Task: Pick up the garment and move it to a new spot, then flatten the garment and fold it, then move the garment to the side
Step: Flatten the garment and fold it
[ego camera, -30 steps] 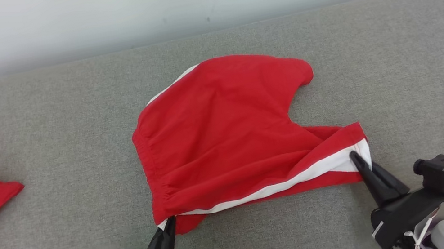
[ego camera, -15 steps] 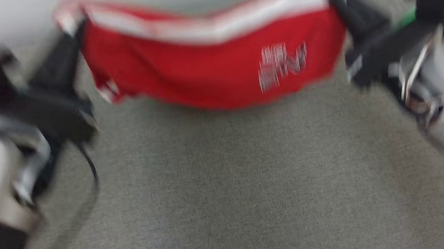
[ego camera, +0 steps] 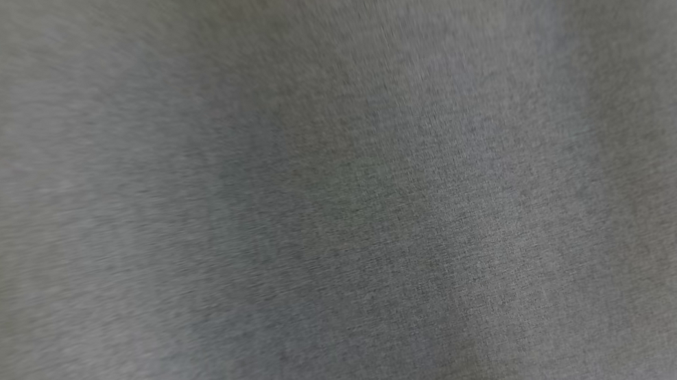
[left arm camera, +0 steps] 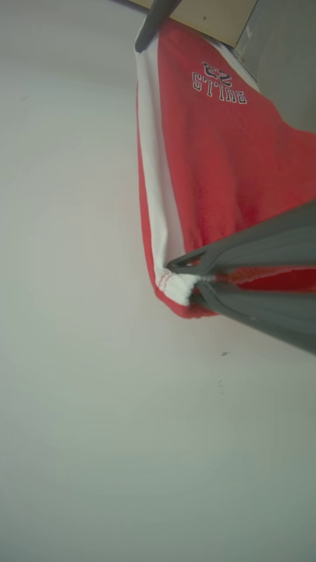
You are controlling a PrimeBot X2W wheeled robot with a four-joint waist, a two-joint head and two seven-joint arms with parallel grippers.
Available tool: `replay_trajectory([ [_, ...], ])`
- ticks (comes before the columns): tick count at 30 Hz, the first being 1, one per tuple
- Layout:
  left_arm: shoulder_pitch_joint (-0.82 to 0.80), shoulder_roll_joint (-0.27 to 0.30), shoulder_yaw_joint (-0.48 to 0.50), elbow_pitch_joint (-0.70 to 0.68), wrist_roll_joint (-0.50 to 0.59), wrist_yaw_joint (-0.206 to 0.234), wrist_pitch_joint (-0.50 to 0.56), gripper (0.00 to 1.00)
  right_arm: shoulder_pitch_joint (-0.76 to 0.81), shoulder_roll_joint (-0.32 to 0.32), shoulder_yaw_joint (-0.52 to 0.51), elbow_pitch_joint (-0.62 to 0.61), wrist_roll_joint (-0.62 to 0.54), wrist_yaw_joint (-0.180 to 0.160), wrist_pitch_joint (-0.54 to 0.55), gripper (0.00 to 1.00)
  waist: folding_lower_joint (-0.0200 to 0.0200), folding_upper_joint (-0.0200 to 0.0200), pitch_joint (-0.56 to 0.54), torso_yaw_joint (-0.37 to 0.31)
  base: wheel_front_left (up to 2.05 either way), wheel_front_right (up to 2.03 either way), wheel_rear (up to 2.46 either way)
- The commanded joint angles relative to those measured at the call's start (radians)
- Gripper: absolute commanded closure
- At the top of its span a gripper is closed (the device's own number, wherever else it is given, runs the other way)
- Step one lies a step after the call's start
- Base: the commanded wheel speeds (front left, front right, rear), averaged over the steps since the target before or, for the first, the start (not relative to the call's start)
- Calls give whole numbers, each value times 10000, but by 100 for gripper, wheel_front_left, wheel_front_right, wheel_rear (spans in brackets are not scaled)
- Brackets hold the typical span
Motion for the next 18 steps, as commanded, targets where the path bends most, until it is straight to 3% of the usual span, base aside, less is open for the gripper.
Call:
replay_trajectory([
  [1,-766,-153,-452,219,177,25,200,100,-735,108,46,393,-59,-23,-158,100,-4,-3,1523,-647,0,0,0],
  [12,-2855,-799,-1537,1012,-497,23,-699,100,-2564,473,480,1366,-462,-23,-1305,100,-4,-3,1931,-679,0,0,0],
  [15,-2744,-874,-1833,914,-843,20,-1083,100,-2367,445,772,1093,-539,-23,-1492,100,-4,-3,2000,-630,0,0,0],
  [18,-2073,-604,-2210,755,-1306,21,-1455,100,-1701,206,1148,710,-614,-23,-1573,100,-4,-3,1935,-564,0,0,0],
])
